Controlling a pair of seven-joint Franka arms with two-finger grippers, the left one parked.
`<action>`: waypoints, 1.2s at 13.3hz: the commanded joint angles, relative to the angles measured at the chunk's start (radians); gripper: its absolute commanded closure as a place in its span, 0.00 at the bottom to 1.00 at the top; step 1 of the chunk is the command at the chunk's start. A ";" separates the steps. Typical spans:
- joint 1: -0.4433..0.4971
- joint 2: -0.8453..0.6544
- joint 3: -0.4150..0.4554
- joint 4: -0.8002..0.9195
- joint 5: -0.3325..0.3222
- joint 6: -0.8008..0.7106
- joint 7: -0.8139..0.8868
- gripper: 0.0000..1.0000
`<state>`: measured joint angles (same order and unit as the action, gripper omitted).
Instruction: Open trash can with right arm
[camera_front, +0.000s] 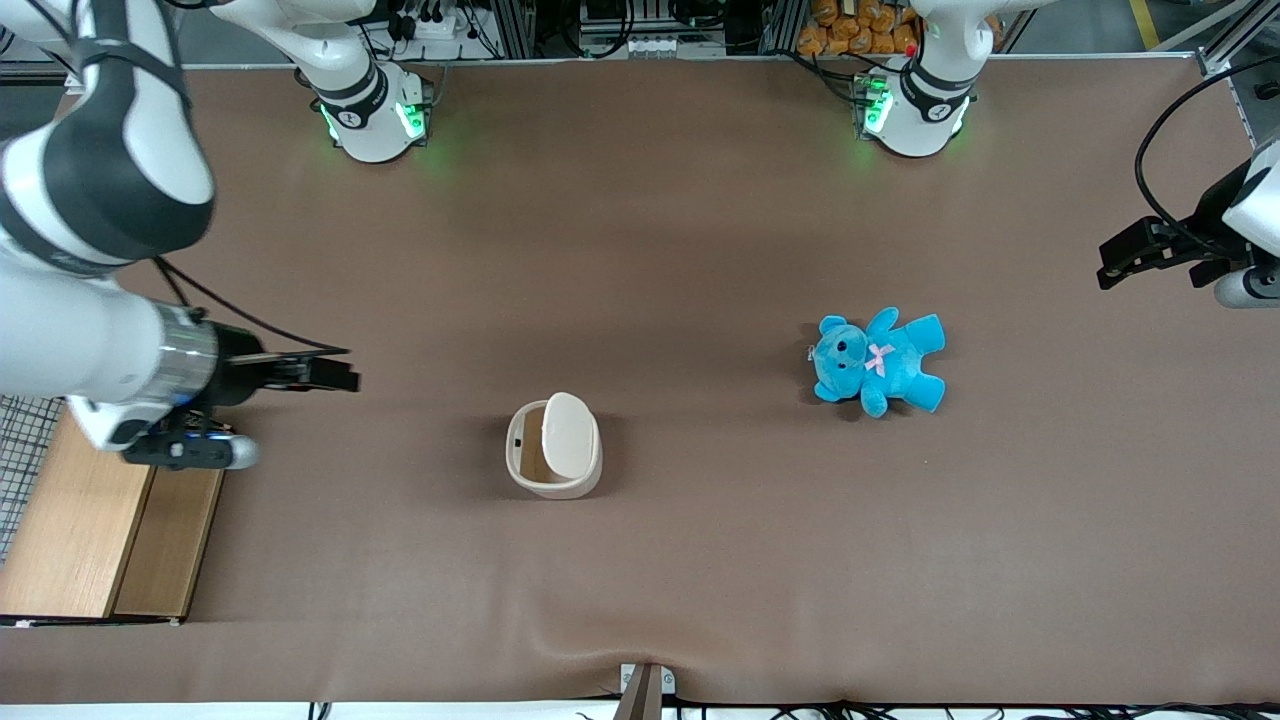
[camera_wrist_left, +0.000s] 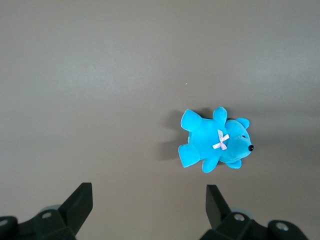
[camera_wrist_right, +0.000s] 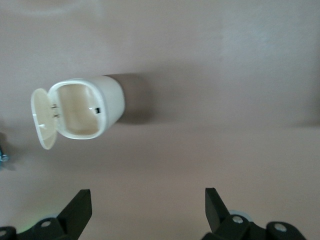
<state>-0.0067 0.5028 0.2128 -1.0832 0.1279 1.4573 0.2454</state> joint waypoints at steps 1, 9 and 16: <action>-0.030 -0.072 0.054 -0.024 -0.106 -0.021 -0.008 0.00; -0.033 -0.415 -0.041 -0.294 -0.116 0.006 -0.026 0.00; -0.036 -0.530 -0.079 -0.412 -0.119 0.005 -0.087 0.00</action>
<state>-0.0313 0.0201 0.1502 -1.4414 0.0212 1.4452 0.2079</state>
